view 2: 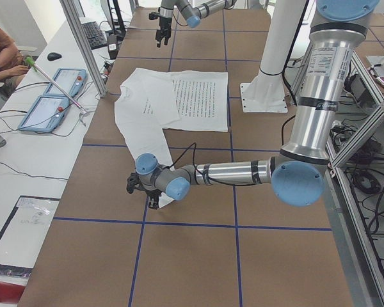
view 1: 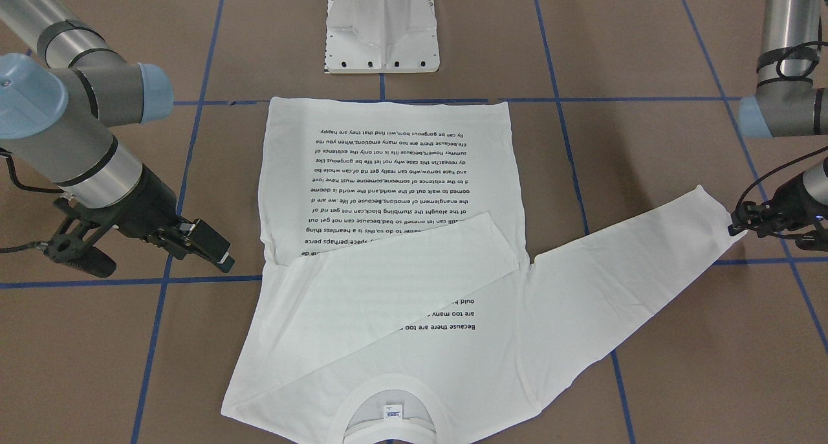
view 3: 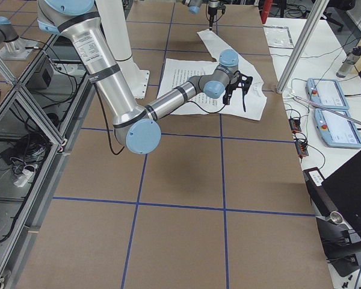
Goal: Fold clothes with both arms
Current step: 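Grasp the cuff of the other sleeve with the left gripper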
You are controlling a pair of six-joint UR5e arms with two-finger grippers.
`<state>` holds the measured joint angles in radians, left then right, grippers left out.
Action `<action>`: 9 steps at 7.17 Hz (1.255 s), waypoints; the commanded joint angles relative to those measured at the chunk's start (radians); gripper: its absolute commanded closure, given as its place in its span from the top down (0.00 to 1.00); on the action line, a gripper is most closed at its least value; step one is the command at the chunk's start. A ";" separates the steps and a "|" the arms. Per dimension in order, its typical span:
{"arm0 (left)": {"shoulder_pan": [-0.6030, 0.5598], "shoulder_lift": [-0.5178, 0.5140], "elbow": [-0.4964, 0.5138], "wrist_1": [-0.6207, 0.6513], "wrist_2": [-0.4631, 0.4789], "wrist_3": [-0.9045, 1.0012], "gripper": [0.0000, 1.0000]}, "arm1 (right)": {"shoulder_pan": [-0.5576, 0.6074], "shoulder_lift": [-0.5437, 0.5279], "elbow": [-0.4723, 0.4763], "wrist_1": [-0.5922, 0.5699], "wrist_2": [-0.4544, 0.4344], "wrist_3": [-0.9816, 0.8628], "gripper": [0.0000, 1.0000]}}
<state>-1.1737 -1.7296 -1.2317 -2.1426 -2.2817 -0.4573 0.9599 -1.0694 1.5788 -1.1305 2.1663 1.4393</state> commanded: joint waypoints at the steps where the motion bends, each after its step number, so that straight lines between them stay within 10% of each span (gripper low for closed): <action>1: 0.003 0.005 0.004 0.000 0.001 0.002 0.54 | 0.000 0.000 0.001 0.000 0.000 0.000 0.99; 4: 0.028 0.005 0.017 0.000 0.001 0.000 0.47 | 0.005 -0.001 0.012 -0.002 0.006 0.000 0.99; 6: 0.028 -0.001 0.011 0.001 0.001 0.012 0.00 | 0.003 -0.001 0.013 -0.002 0.006 0.000 0.99; 9: 0.026 -0.004 -0.156 0.018 -0.019 0.008 0.00 | 0.005 -0.006 0.015 -0.002 0.004 0.001 0.99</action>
<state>-1.1468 -1.7324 -1.3114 -2.1339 -2.2921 -0.4424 0.9636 -1.0734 1.5932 -1.1321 2.1698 1.4402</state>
